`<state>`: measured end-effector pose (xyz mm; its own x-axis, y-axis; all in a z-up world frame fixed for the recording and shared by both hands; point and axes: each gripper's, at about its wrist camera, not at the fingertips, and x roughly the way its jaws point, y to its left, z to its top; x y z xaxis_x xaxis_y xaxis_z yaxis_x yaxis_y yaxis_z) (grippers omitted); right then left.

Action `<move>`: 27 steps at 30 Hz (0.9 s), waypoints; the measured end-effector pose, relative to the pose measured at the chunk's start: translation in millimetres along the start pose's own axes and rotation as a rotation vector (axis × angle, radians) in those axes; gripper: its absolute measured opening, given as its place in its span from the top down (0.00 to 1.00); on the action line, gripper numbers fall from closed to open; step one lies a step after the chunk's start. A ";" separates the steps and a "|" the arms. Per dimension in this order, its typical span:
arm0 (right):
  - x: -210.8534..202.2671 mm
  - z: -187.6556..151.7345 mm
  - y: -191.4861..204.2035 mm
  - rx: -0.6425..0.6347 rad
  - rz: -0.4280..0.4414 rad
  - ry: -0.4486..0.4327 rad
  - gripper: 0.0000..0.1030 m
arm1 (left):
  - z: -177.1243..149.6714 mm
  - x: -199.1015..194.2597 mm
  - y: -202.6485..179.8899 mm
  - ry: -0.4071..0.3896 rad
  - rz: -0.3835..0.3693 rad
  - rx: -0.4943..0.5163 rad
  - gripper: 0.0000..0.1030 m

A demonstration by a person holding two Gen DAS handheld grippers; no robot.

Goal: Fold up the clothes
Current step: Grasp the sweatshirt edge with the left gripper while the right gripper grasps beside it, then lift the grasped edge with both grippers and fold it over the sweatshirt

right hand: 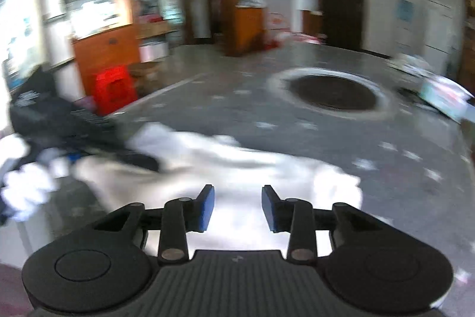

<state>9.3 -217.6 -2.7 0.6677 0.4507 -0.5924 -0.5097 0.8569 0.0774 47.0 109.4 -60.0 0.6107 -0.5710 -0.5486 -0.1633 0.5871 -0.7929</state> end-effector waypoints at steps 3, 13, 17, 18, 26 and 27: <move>1.8 -4.3 -35.1 0.101 -0.064 0.011 0.63 | -1.8 -1.1 -1.9 -0.005 0.011 0.017 0.81; 22.5 -24.1 -89.1 0.316 -0.029 0.020 0.52 | -1.4 -1.8 -7.2 -0.009 0.039 0.058 0.81; 27.6 -24.3 -92.0 0.350 0.020 0.004 0.56 | 0.5 1.6 -11.5 -0.012 0.049 0.078 0.81; 29.0 -23.9 -91.9 0.358 0.035 0.005 0.67 | 0.5 2.0 -12.5 -0.013 0.053 0.085 0.81; 15.5 -18.1 -85.2 0.384 0.066 -0.040 0.86 | 2.8 1.4 -33.1 -0.017 0.085 0.172 0.81; 11.5 -17.1 -83.9 0.380 0.065 -0.050 0.87 | 3.6 1.7 -38.3 -0.017 0.081 0.187 0.81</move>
<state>50.5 -288.6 -29.6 0.6715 0.5104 -0.5372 -0.3205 0.8537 0.4105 57.1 88.0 -29.7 0.6145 -0.5088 -0.6030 -0.0667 0.7281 -0.6823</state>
